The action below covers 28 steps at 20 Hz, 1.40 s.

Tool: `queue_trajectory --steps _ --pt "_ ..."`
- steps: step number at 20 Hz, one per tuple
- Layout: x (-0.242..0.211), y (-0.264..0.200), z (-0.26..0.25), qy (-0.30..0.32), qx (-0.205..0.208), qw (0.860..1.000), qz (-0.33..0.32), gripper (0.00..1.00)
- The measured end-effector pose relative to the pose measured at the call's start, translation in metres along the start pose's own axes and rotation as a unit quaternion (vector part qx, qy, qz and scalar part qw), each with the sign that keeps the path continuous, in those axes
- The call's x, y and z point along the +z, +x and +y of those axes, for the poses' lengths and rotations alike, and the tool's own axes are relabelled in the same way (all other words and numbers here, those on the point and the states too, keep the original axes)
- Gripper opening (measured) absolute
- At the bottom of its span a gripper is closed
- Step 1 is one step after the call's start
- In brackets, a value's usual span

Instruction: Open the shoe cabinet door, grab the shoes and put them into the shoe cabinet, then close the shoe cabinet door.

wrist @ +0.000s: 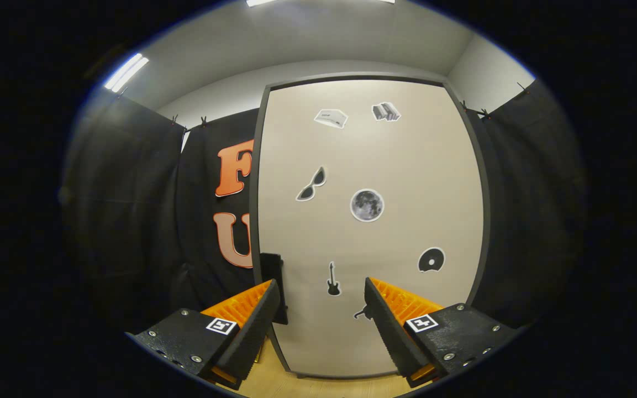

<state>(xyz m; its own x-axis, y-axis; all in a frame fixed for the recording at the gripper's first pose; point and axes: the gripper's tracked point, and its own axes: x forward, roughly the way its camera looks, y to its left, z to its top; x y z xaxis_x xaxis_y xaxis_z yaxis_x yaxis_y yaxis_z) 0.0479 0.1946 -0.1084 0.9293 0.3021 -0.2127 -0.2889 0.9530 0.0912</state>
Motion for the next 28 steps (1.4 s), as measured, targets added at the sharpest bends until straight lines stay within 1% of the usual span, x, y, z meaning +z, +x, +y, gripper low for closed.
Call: queue_trajectory --steps 4,7,12,16,17,18,19,21,22,23,25,27,28 --pt "-0.018 0.020 0.022 -0.011 0.010 1.000 0.024 0.94" --pt "-0.031 0.037 0.034 -0.012 0.008 0.999 0.045 0.86" --pt "-0.045 0.061 0.046 -0.003 0.004 0.998 0.061 0.77" --pt "-0.060 0.084 0.050 0.012 -0.012 0.997 0.079 0.65" --pt "-0.063 0.087 0.052 0.018 -0.014 0.996 0.083 0.59" --pt "-0.065 0.090 0.055 0.024 -0.017 0.996 0.085 0.56" --pt "-0.068 0.091 0.056 0.031 -0.023 0.996 0.086 0.48" --pt "-0.067 0.090 0.055 0.026 -0.041 0.996 0.077 0.37" --pt "-0.066 0.091 0.055 0.020 -0.046 0.996 0.072 0.36" --pt "-0.066 0.091 0.055 0.017 -0.046 0.996 0.074 0.33" --pt "-0.067 0.088 0.057 0.033 -0.038 0.995 0.082 0.27" --pt "-0.066 0.084 0.057 0.029 -0.027 0.996 0.084 0.21" --pt "-0.066 0.080 0.058 0.027 -0.024 0.996 0.084 0.20"
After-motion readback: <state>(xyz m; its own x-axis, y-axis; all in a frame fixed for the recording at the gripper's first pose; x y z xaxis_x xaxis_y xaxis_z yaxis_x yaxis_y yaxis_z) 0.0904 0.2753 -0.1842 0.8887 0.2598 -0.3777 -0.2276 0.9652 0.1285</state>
